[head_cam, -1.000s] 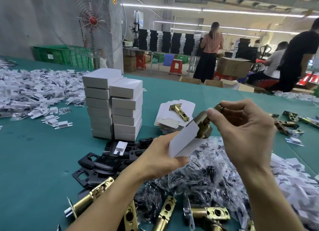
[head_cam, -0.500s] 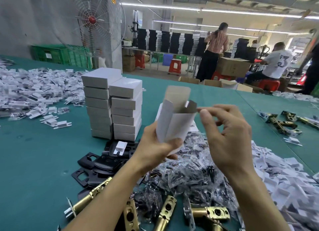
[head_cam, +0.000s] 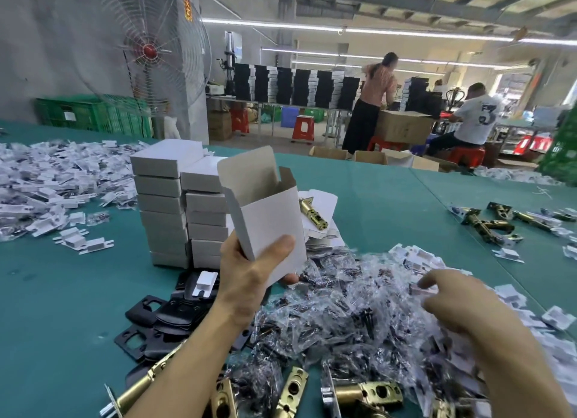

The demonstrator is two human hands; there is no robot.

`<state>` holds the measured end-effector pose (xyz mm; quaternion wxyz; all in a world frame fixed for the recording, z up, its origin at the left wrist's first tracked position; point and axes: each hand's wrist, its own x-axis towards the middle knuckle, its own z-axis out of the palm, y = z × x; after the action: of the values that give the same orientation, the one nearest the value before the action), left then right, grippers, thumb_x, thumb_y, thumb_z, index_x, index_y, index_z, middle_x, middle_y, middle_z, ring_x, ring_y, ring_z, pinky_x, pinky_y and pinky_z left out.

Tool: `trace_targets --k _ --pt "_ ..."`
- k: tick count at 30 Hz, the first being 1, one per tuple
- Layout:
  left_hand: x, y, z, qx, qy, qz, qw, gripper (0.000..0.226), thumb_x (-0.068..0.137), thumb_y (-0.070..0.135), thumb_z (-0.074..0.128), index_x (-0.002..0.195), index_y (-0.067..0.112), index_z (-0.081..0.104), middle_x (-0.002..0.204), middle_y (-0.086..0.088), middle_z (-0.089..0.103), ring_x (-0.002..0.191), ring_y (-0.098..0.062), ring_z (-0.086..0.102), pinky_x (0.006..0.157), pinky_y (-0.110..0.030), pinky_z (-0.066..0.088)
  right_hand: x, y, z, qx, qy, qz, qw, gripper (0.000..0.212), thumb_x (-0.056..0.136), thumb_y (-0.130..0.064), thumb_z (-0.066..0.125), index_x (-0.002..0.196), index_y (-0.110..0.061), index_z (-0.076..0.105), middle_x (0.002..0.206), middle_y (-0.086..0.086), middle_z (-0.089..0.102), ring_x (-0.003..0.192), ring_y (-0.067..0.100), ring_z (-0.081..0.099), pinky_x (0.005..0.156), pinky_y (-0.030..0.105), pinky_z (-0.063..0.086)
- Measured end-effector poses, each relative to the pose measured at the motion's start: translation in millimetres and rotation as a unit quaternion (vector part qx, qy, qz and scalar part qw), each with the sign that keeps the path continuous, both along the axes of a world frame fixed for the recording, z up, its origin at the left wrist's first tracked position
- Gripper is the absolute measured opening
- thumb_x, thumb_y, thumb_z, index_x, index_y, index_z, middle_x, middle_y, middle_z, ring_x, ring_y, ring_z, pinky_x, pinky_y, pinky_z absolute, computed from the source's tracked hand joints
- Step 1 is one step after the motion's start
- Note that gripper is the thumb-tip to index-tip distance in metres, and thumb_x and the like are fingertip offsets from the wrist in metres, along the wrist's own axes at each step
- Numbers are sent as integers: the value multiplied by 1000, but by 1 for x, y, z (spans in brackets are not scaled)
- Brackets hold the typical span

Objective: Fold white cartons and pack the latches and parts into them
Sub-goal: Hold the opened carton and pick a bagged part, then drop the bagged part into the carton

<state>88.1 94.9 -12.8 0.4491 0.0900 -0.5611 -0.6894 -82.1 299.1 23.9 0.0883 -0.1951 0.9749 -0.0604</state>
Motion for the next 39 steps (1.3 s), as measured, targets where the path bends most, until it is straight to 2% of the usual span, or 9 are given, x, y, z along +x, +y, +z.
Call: trace_targets --k 4,7,12,15,23,25,32,36,39 --pt "0 0 1 -14 29 -19 999 35 66 34 87 97 23 74 94 -4 74 80 -30 73 57 -41 60 0 -2 -9 -30 -25 -4 999 44 86 0 58 116 -31 61 104 3 60 87 20 64 81 35 57" --pt "-2 -2 1 2 39 -22 999 55 62 35 92 106 9 69 100 -9 73 87 -33 72 65 -39 60 -1 -3 -8 -65 -11 0 998 48 83 10 57 115 -26 64 88 -3 51 73 11 58 63 28 52" --pt "-2 -4 -3 -16 -11 2 1000 31 71 20 84 96 8 72 95 -14 73 78 -30 72 72 -41 61 1 -2 -8 -41 11 5 999 48 81 0 67 119 -28 63 112 5 61 88 21 61 78 32 53" --pt "-2 -2 -3 -21 -49 6 999 18 72 23 80 88 17 75 89 -12 74 72 -31 72 63 -32 59 2 -1 -12 -56 -7 -9 998 41 87 -2 59 121 -25 61 106 7 63 86 22 65 77 34 55" --pt "-1 4 -2 -25 -103 -49 993 18 75 25 77 91 17 74 84 -15 71 63 -21 70 42 -16 45 -2 -3 -19 -79 -14 -18 997 50 86 8 49 122 -24 62 100 4 58 80 18 65 79 38 58" --pt "0 5 -1 -42 -125 -47 990 28 75 29 76 97 12 72 83 -13 70 60 -18 68 42 -16 44 -3 -2 -19 -71 -17 -15 997 54 88 7 46 127 -28 60 111 6 62 80 16 63 80 37 58" --pt "-1 4 -3 -48 -164 -74 982 21 72 35 81 85 48 71 85 19 69 78 -7 70 49 -24 53 -1 -1 -16 -72 -16 -11 997 64 88 14 32 126 -28 63 136 14 58 81 20 53 75 31 50" --pt "0 1 -5 -37 -173 -88 980 31 72 22 86 100 24 72 87 10 72 78 -10 70 57 -30 57 -5 3 -14 -98 3 -23 995 62 84 18 36 116 -25 69 125 18 62 79 22 62 66 33 54" --pt "0 -1 -7 -32 -179 -90 979 38 70 19 85 104 12 70 88 4 73 77 -11 69 62 -31 58 -6 5 -7 -82 -18 -14 996 64 85 15 43 125 -31 63 129 14 60 90 23 63 70 31 54"
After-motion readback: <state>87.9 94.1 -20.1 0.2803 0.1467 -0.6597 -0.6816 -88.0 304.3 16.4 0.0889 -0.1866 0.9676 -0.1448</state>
